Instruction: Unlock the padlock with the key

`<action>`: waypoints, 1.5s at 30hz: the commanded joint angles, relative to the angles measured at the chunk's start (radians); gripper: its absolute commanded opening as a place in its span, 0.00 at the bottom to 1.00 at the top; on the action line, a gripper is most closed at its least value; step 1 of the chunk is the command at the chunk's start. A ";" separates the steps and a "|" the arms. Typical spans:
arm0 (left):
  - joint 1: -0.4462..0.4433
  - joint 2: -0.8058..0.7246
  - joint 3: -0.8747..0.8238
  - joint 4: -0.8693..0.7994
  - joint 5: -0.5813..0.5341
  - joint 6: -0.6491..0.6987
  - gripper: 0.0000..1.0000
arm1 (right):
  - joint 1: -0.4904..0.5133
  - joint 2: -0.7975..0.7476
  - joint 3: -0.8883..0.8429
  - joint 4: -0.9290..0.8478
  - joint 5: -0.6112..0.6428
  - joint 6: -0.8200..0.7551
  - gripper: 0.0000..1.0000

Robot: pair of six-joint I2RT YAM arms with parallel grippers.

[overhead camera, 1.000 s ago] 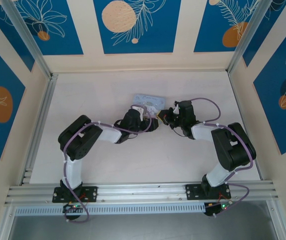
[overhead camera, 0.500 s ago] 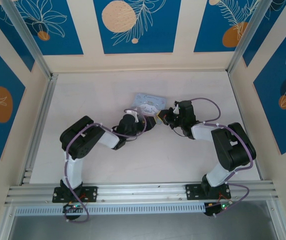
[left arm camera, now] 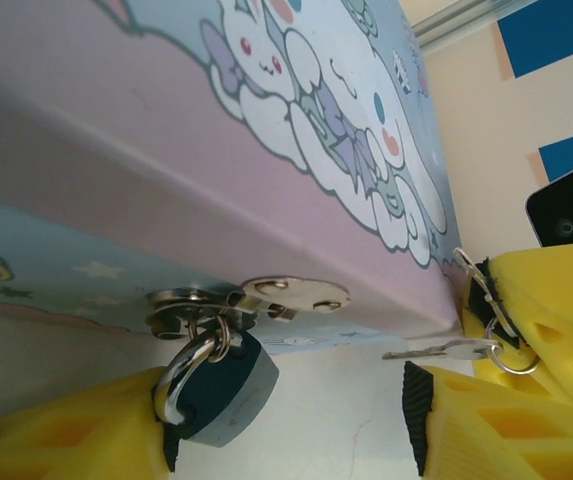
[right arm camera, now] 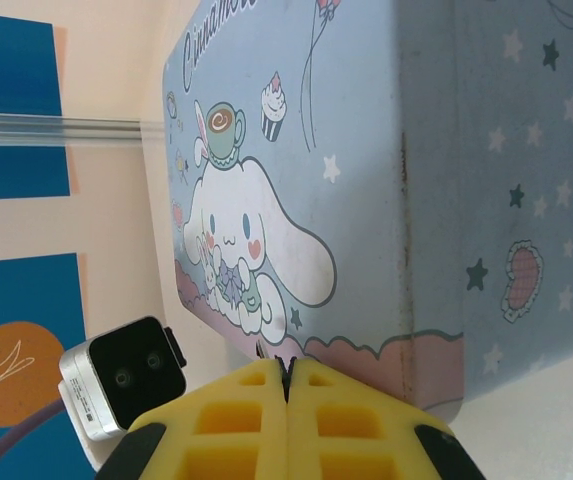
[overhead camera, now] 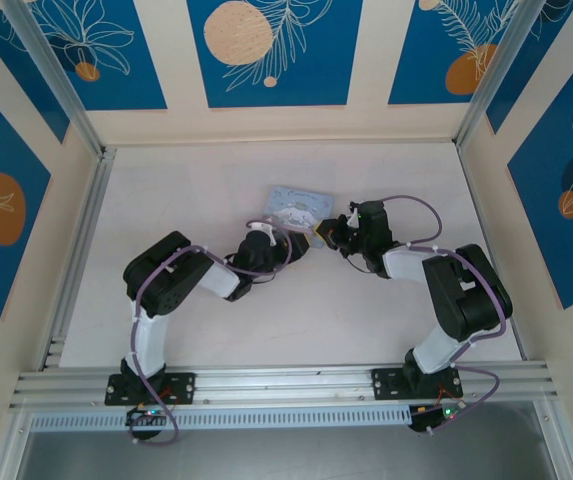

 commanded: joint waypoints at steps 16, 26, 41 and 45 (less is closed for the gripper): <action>-0.031 0.026 0.011 -0.072 -0.113 -0.055 0.48 | -0.003 0.051 0.000 -0.028 0.004 -0.011 0.00; -0.031 0.060 0.036 -0.109 -0.131 -0.067 0.36 | -0.005 0.052 0.000 -0.026 0.000 -0.009 0.00; -0.026 0.078 0.042 -0.123 -0.145 -0.071 0.23 | -0.006 0.053 0.001 -0.025 0.001 -0.006 0.00; -0.024 0.082 0.051 -0.126 -0.148 -0.071 0.19 | -0.005 0.052 0.001 -0.025 0.000 -0.006 0.00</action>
